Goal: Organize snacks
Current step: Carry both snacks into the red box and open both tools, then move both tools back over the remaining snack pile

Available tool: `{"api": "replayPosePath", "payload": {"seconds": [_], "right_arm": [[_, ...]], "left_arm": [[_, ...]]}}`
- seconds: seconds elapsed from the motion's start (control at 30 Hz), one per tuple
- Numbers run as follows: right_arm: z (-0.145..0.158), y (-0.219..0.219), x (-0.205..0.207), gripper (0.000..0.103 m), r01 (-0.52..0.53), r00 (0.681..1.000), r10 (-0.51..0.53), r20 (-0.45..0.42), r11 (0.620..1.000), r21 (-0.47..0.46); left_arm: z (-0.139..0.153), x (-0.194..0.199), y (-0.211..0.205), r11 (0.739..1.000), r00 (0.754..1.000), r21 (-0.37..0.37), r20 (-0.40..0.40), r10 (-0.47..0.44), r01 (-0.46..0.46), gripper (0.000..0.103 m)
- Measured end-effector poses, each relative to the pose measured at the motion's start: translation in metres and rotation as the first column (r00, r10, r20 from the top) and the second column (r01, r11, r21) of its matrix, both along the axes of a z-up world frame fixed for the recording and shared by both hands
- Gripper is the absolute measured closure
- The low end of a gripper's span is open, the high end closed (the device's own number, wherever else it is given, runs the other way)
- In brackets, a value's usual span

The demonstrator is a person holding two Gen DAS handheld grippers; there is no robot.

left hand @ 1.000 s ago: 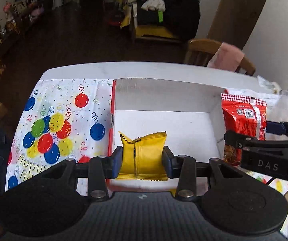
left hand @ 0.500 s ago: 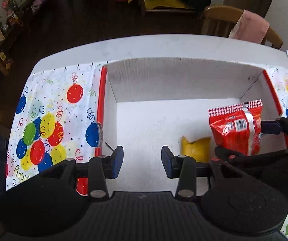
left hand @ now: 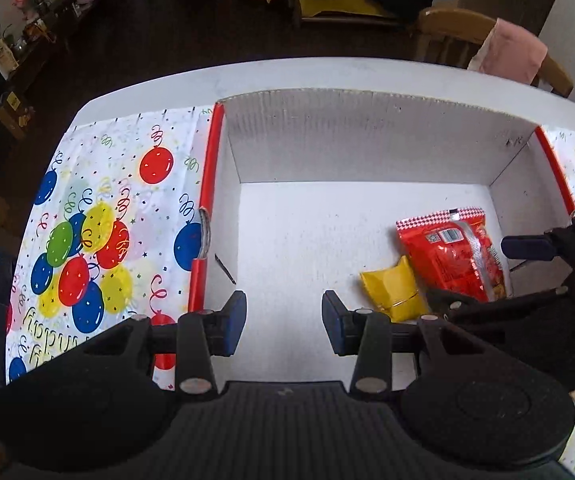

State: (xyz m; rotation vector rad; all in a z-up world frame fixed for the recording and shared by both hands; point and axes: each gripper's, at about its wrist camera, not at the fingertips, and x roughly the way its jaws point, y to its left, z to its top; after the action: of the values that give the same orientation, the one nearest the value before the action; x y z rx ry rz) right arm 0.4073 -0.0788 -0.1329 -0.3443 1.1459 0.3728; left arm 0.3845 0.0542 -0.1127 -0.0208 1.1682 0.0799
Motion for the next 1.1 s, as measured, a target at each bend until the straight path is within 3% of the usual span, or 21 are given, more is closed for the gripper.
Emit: {"api": "replayPosePath", "payload": {"seconds": [0.43,0.7,1.1], "right_arm": [[0.074,-0.025,-0.036,0.019,0.059,0.993,-0.073,0.097,0.989,0.137],[0.119,-0.045,-0.083,0.015,0.091,0.977,-0.132,0.169,0.968,0.233],[0.136,-0.055,-0.168,0.011,0.121,0.955,-0.202,0.219,0.935,0.333]], "left_arm": [[0.054,-0.035,0.002,0.994,0.993,-0.098,0.110,-0.047,0.058,0.062],[0.093,-0.079,0.003,0.983,0.970,-0.120,0.217,-0.110,0.139,0.062],[0.114,-0.161,0.016,0.973,0.943,-0.128,0.298,-0.146,0.191,0.059]]}}
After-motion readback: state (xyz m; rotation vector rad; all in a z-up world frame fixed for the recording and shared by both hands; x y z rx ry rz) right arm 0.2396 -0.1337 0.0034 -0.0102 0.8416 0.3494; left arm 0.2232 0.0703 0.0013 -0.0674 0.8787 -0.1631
